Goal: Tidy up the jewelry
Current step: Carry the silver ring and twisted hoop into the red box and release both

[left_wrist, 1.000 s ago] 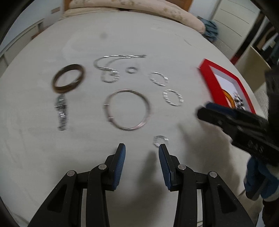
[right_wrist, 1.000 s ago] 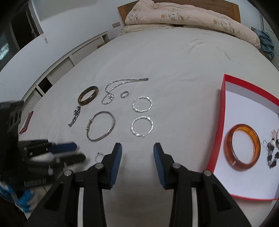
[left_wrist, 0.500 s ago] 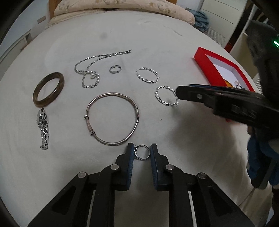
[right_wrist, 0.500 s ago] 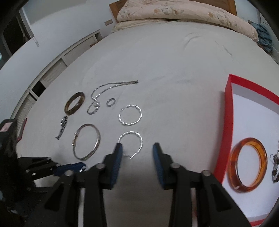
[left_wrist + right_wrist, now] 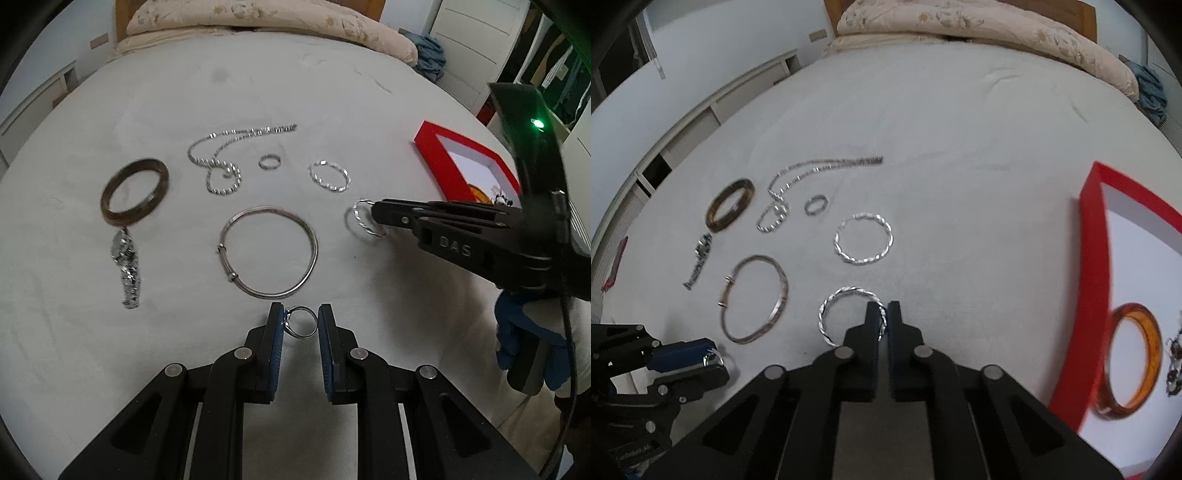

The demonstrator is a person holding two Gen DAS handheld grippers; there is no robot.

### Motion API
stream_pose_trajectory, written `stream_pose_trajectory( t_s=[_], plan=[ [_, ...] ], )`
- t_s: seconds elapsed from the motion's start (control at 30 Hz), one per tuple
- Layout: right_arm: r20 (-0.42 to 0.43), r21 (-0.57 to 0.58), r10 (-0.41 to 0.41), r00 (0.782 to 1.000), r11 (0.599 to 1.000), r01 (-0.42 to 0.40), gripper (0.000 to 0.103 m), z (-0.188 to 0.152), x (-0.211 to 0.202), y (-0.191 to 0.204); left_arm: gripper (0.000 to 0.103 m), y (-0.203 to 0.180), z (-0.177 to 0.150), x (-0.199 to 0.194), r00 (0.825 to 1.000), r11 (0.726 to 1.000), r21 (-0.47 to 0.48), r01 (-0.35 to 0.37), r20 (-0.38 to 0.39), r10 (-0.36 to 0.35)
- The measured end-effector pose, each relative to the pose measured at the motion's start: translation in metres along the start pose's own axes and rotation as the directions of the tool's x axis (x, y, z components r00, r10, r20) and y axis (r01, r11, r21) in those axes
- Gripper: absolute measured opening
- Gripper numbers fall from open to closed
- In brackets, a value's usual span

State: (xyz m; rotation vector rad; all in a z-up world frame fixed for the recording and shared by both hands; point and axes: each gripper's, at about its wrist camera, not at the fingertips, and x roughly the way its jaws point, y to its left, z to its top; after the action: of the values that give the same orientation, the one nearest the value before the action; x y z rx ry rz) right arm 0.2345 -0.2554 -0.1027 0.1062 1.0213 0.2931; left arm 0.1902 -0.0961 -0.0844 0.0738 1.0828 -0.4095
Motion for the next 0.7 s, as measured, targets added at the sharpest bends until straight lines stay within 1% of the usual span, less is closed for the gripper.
stream_pose_trajectory(
  t_s=[0.07,0.2,0.3,0.37,0.43,0.53,0.57,0.7],
  plan=[
    [0.021,-0.004,0.003,1.0,1.0,-0.003,0.004,0.001,-0.014,0.001,0.018,-0.005,0.002,-0.008,1.0,1.0,0.003,-0.005,0.011,0.004],
    [0.084,-0.005,-0.005,0.996,1.0,0.006,0.004,0.003,-0.055,-0.006,0.018,-0.023,0.01,-0.026,0.999,1.0,0.028,-0.005,0.039,0.003],
    [0.128,0.015,-0.026,0.991,1.0,0.024,0.004,0.005,-0.088,-0.024,0.018,-0.044,0.019,-0.034,0.998,0.999,0.053,0.011,0.056,-0.014],
    [0.153,0.034,-0.051,0.987,0.998,0.046,0.004,0.003,-0.111,-0.043,0.018,-0.06,0.028,-0.036,0.998,0.997,0.075,0.026,0.062,-0.031],
    [0.164,0.049,-0.075,0.984,0.996,0.068,0.004,0.001,-0.125,-0.059,0.018,-0.081,0.038,-0.035,0.997,0.993,0.106,0.042,0.066,-0.049],
    [0.163,0.083,-0.124,0.979,0.99,0.112,0.004,-0.008,-0.143,-0.093,0.018,-0.116,0.053,-0.027,0.994,0.985,0.151,0.083,0.059,-0.093],
    [0.154,0.099,-0.145,0.977,0.986,0.131,0.004,-0.014,-0.149,-0.108,0.018,-0.126,0.059,-0.021,0.993,0.982,0.163,0.094,0.053,-0.104],
    [0.104,0.146,-0.189,0.976,0.974,0.173,0.004,-0.041,-0.155,-0.153,0.018,-0.168,0.075,0.002,0.989,0.967,0.212,0.138,0.023,-0.146]
  ],
)
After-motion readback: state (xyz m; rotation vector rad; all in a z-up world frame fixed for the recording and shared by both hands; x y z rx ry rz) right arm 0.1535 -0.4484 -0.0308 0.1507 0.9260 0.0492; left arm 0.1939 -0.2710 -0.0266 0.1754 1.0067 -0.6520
